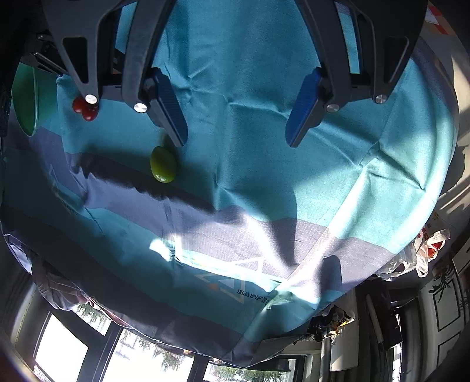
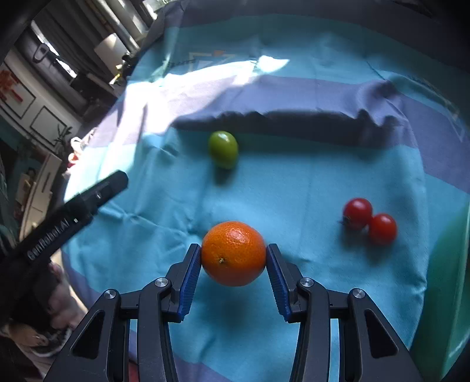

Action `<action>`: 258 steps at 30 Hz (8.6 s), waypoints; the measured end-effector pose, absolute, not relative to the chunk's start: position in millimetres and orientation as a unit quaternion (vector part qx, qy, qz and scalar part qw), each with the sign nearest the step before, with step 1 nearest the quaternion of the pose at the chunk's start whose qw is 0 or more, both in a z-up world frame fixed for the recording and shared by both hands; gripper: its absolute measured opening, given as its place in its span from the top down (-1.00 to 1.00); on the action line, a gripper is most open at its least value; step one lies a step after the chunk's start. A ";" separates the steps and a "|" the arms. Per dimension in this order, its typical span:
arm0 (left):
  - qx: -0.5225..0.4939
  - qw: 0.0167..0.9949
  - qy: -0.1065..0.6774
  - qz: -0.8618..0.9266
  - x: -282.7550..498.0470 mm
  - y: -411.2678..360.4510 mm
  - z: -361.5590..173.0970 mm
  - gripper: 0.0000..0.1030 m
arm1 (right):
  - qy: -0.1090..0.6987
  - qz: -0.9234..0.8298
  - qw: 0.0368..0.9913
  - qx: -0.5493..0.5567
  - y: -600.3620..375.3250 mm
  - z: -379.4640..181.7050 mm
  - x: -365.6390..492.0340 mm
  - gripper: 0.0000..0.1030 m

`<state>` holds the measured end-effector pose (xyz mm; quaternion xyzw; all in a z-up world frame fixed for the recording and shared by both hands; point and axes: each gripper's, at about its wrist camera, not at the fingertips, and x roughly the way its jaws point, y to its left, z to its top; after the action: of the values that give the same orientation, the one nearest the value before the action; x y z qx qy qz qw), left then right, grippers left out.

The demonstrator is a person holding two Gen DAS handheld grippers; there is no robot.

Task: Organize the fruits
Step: 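Close the right gripper around the second orange and lift it, then carry the orange over the green bowl and open the right gripper, then move the right gripper to the green plum and close on it, then carry the green plum over the green bowl and open the right gripper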

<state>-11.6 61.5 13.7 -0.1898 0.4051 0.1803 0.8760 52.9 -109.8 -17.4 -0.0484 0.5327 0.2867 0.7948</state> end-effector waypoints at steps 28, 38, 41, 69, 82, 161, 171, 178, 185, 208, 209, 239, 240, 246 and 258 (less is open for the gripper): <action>-0.186 0.846 0.499 -0.021 16.3 -34.0 -21.4 -0.32 | 0.522 0.287 0.789 0.150 -166.9 -12.7 71.1 0.08; -0.201 0.836 0.510 -0.034 24.7 -42.6 -37.7 -0.14 | 0.569 0.286 0.755 0.156 -154.4 -45.4 78.8 0.08; -0.199 0.837 0.509 -0.043 24.7 -46.0 -37.8 0.10 | 0.572 0.296 0.746 0.166 -152.6 -49.0 80.5 0.08; -0.004 0.924 0.340 -0.177 26.1 -202.6 85.0 0.11 | 0.381 0.259 0.855 0.241 -310.1 57.4 45.5 0.08; 0.018 0.892 0.370 -0.258 53.7 -265.8 59.8 0.16 | 0.396 0.159 0.864 0.267 -370.8 36.0 54.0 0.08; -0.188 0.864 0.439 0.160 23.4 60.1 -2.4 -0.17 | 0.553 0.289 0.782 0.004 -83.7 -18.3 114.3 0.31; -0.156 0.871 0.447 0.134 25.8 32.4 -2.9 -0.17 | 0.561 0.248 0.790 0.011 -132.7 -35.8 60.4 0.31; -0.151 0.871 0.452 0.118 24.4 20.4 -2.9 -0.17 | 0.565 0.254 0.785 0.030 -135.9 -38.5 67.8 0.31; -0.167 0.876 0.445 0.076 14.3 11.9 3.4 -0.17 | 0.532 0.281 0.795 0.083 -161.7 -15.2 63.7 0.29; -0.186 0.837 0.509 -0.071 16.8 -59.3 -35.7 0.08 | 0.581 0.292 0.746 0.142 -165.7 -47.5 72.4 0.30; -0.185 0.837 0.510 -0.071 17.7 -59.4 -36.0 0.11 | 0.581 0.293 0.746 0.141 -164.5 -48.5 72.7 0.30; -0.062 0.904 0.365 -0.215 11.3 -181.7 76.7 0.32 | 0.380 0.239 0.876 0.174 -287.2 62.1 34.2 0.29; -0.058 0.901 0.366 -0.225 14.8 -189.4 76.2 0.32 | 0.378 0.229 0.879 0.177 -295.8 62.2 34.3 0.29; -0.034 0.884 0.382 -0.268 33.4 -230.9 66.4 0.33 | 0.380 0.179 0.884 0.203 -338.8 52.1 39.9 0.29; -0.044 0.851 0.429 -0.300 51.8 -265.9 40.6 0.32 | 0.430 0.121 0.865 0.231 -378.1 21.1 52.8 0.29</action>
<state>51.8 -265.9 40.6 -0.0436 0.4293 -0.2995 0.8509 52.8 -378.1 21.1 0.2310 0.4296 0.1213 0.8645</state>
